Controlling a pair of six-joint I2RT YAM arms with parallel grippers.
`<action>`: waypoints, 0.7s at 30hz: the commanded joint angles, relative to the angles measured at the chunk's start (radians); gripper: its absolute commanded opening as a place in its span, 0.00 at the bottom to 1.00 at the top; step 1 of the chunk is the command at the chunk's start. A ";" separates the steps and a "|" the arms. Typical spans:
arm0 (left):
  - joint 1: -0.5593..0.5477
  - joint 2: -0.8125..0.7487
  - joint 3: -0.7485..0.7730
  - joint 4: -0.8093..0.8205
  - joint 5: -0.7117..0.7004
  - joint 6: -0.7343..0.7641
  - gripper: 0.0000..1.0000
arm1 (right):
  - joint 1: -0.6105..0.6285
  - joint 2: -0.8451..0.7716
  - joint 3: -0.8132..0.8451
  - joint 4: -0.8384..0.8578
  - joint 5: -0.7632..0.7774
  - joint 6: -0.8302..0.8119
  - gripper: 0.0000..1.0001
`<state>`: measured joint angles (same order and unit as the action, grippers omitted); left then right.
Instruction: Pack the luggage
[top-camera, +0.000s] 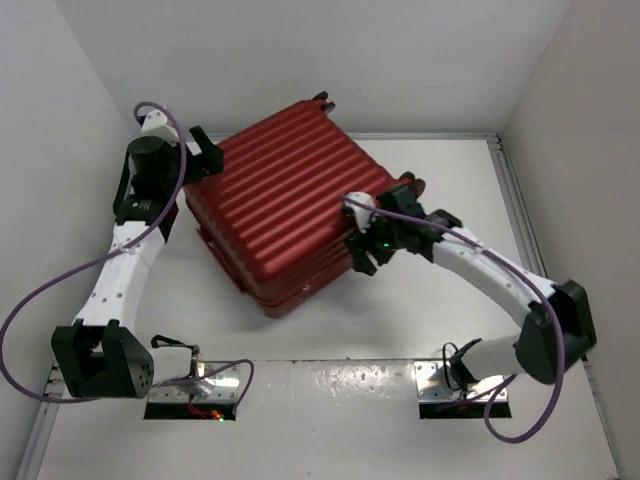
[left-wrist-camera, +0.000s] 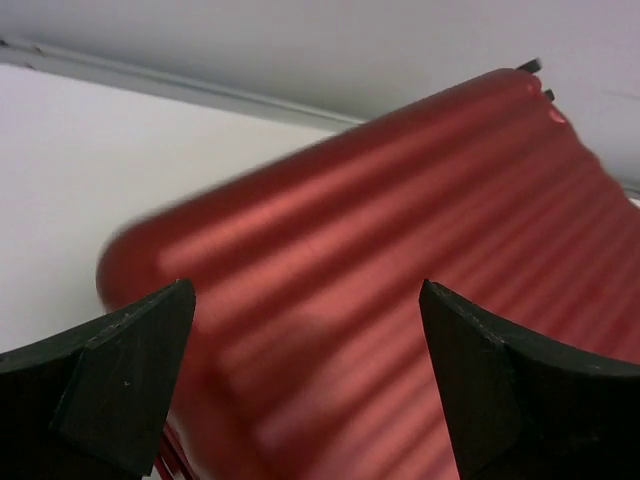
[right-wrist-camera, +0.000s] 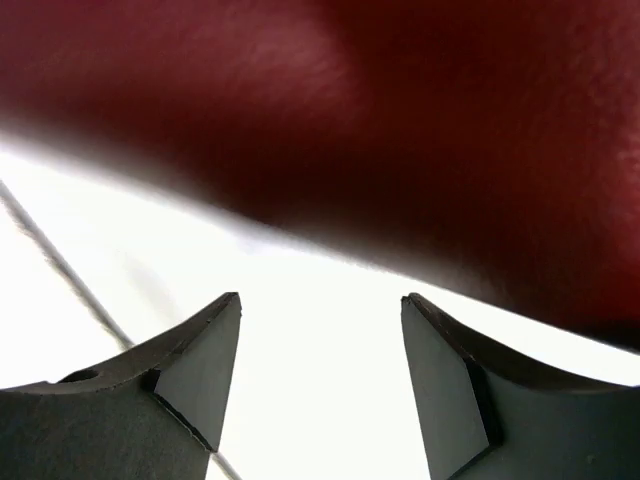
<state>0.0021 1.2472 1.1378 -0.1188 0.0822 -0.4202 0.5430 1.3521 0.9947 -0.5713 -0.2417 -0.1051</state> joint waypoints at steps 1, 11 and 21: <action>0.032 -0.084 0.030 0.036 0.036 0.053 0.99 | 0.113 0.163 0.132 0.082 -0.090 0.129 0.65; -0.014 -0.157 0.060 -0.148 0.226 0.417 0.83 | 0.002 0.086 0.122 0.198 -0.074 0.254 0.62; -0.290 -0.129 0.013 -0.180 0.182 0.569 0.76 | -0.112 -0.429 -0.540 0.693 0.014 0.337 0.37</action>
<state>-0.2283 1.1099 1.1610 -0.3065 0.2955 0.0864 0.4351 1.0500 0.6273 -0.1631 -0.2642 0.1902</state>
